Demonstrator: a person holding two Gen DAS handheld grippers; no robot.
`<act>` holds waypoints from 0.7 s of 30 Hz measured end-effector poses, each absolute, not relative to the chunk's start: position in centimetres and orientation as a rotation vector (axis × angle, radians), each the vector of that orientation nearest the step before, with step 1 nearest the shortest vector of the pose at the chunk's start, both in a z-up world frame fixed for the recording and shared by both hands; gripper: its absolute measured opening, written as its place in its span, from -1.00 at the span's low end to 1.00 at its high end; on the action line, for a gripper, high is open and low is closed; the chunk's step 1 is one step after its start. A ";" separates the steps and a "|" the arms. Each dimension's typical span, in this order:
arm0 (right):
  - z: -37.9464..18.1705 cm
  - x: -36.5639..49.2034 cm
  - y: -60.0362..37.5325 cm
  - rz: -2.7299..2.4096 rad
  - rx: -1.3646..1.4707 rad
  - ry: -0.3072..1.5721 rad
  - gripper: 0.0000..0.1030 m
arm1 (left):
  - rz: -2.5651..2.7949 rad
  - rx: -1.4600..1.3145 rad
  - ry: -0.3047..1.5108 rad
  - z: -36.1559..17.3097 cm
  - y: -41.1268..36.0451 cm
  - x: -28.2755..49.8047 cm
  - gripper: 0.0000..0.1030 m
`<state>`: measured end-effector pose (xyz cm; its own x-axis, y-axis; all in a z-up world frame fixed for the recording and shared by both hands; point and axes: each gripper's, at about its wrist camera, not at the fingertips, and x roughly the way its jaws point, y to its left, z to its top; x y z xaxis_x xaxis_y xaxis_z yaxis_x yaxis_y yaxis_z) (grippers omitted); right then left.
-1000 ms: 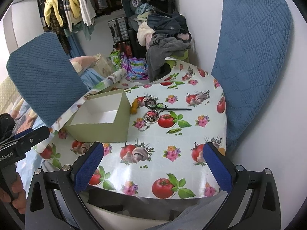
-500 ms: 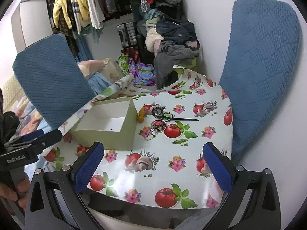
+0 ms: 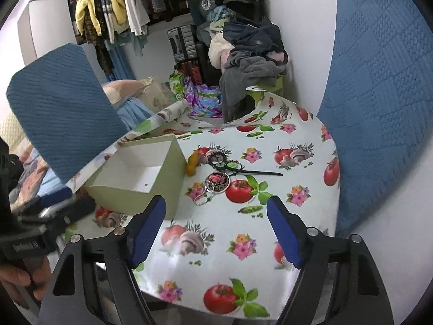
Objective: Organize jewelry
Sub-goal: 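Lower the right tool onto the pink hair clip and close it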
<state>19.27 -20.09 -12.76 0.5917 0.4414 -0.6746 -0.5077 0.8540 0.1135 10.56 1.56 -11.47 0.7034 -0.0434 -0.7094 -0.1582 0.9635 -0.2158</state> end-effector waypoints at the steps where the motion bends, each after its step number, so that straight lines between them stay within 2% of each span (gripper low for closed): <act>1: -13.0 19.7 -20.1 0.562 -0.080 0.759 0.46 | 0.058 -0.271 0.799 -12.0 1.4 11.0 0.79; 9: -16.1 24.8 -19.3 0.594 -0.040 0.790 0.48 | -0.015 -0.328 0.883 -16.8 0.0 15.2 0.39; 12: -17.7 27.0 -19.0 0.646 0.009 0.844 0.46 | -0.040 -0.347 0.902 -18.4 -0.9 16.6 0.36; 13: -18.5 27.9 -18.7 0.670 0.010 0.867 0.44 | -0.040 -0.342 0.904 -18.9 -1.2 17.1 0.33; 15: -19.9 29.5 -17.9 0.699 -0.002 0.908 0.23 | -0.035 -0.334 0.911 -19.8 -1.6 18.0 0.20; 21: -24.0 34.1 -15.7 0.759 0.014 0.991 0.07 | -0.045 -0.378 0.944 -22.4 -1.3 20.8 -0.04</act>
